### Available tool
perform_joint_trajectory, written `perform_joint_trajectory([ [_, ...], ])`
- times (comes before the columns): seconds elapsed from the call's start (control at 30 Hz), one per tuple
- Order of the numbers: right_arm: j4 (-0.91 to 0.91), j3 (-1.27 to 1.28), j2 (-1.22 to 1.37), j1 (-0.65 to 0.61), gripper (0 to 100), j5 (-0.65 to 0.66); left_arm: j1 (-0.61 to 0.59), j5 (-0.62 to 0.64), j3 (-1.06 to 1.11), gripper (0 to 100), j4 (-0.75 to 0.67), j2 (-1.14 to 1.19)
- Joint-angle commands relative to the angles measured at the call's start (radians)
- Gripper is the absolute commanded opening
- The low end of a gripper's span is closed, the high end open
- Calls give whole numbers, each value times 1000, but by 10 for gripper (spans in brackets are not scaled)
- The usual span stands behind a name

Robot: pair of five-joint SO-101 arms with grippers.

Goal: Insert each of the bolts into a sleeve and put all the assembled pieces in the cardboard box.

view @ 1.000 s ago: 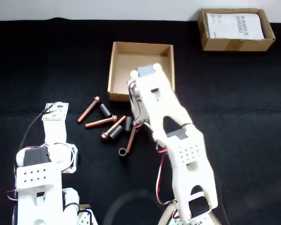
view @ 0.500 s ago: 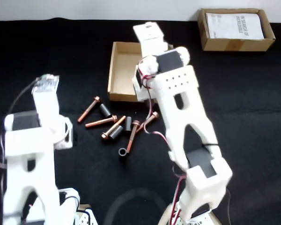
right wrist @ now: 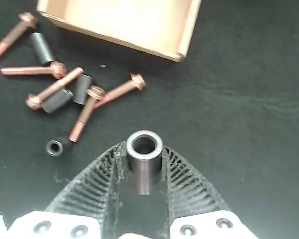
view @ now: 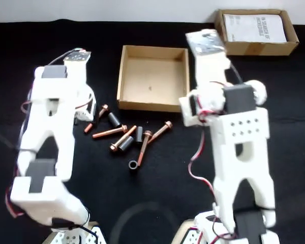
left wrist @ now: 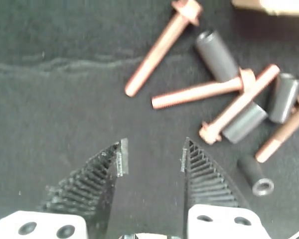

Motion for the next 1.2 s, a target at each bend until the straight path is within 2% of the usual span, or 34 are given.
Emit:
perform_joint_trajectory([
  [0.0, 5, 61, -110, 67, 8, 34, 25, 2, -143, 187, 3, 142],
  [0.43, -15, 185, -185, 153, 8, 52, 41, -5, -601, 186, 3, 604],
  [0.53, -16, 182, -177, 174, 8, 54, 41, -80, -684, 185, 3, 674],
  [0.63, -16, 186, -176, 196, 8, 86, 41, -91, -756, 185, 3, 736],
  [0.77, -36, 185, -176, 232, 8, 92, 36, -92, -805, 175, 5, 788],
  [0.87, -38, 183, -176, 255, 8, 94, 36, -95, -819, 92, 5, 802],
  [0.97, -38, 183, -176, 257, 8, 94, 44, -158, -820, 3, 5, 806],
  [1.17, -45, 185, -174, 257, 8, 94, 47, -175, -819, 8, 26, 806],
])
